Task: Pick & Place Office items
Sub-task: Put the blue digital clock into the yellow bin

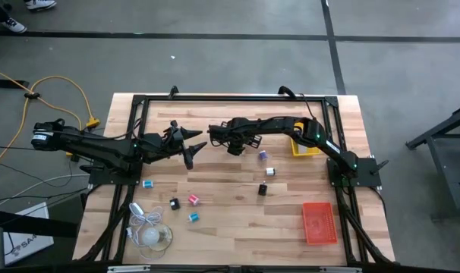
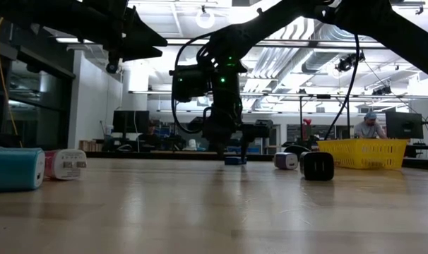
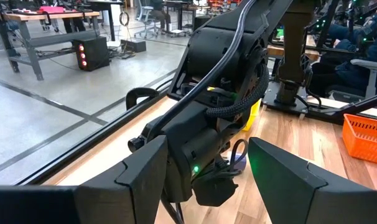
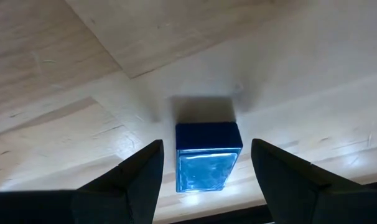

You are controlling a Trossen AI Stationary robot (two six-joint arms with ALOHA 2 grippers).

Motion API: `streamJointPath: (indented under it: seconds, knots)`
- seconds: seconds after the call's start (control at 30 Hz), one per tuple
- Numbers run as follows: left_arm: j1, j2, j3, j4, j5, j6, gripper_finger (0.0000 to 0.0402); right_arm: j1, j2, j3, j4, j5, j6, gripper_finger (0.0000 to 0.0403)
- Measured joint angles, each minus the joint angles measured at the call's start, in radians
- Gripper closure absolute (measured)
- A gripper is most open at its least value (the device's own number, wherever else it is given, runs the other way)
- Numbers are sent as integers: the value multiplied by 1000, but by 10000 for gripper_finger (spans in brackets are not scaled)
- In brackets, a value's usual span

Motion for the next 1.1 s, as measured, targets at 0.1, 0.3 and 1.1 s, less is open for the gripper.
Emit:
streamJointPath:
  seconds: [0.1,0.3,1.1]
  knots:
    - [0,0,0,0,0,0,183,5,0,0,-3,0,14,172]
    - [0,0,0,0,0,0,183,10,0,0,-23,0,44,172]
    - [0,0,0,0,0,0,183,-58,-40,0,-17,-165,35,172]
